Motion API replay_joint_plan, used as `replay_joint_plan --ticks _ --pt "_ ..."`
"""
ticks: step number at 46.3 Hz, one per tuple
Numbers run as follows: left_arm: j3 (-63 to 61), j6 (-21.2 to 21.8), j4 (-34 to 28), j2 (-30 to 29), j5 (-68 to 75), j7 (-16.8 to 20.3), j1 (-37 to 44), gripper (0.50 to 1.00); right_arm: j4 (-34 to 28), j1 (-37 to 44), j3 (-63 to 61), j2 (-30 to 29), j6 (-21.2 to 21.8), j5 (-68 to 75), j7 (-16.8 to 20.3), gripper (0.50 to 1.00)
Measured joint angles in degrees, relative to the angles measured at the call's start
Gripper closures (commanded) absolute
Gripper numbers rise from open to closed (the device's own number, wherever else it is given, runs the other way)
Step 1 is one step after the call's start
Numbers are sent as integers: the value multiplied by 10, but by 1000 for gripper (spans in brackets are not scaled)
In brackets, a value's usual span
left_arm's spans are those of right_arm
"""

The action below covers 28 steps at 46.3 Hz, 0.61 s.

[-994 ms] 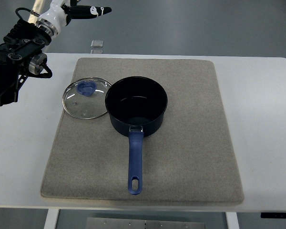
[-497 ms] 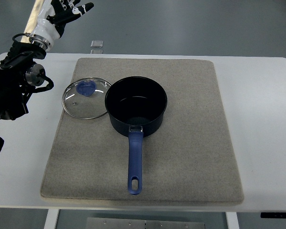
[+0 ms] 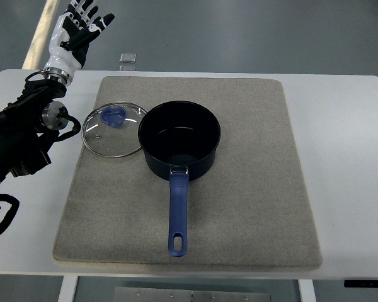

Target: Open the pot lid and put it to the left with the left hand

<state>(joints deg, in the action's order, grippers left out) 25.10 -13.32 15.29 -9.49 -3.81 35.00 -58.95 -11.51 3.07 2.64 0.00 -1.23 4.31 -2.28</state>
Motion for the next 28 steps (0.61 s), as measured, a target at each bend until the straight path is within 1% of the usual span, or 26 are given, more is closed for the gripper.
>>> replay_joint_plan --ticks 9,19,28 --pt "11 8 -2 4 -20 0 3 536 0 0 0 0 0 0 0 585" --pt "16 3 -1 5 -60 0 9 534 0 0 0 0 0 0 0 585" --pt "16 4 -1 15 -65 0 17 534 0 0 0 0 0 0 0 585"
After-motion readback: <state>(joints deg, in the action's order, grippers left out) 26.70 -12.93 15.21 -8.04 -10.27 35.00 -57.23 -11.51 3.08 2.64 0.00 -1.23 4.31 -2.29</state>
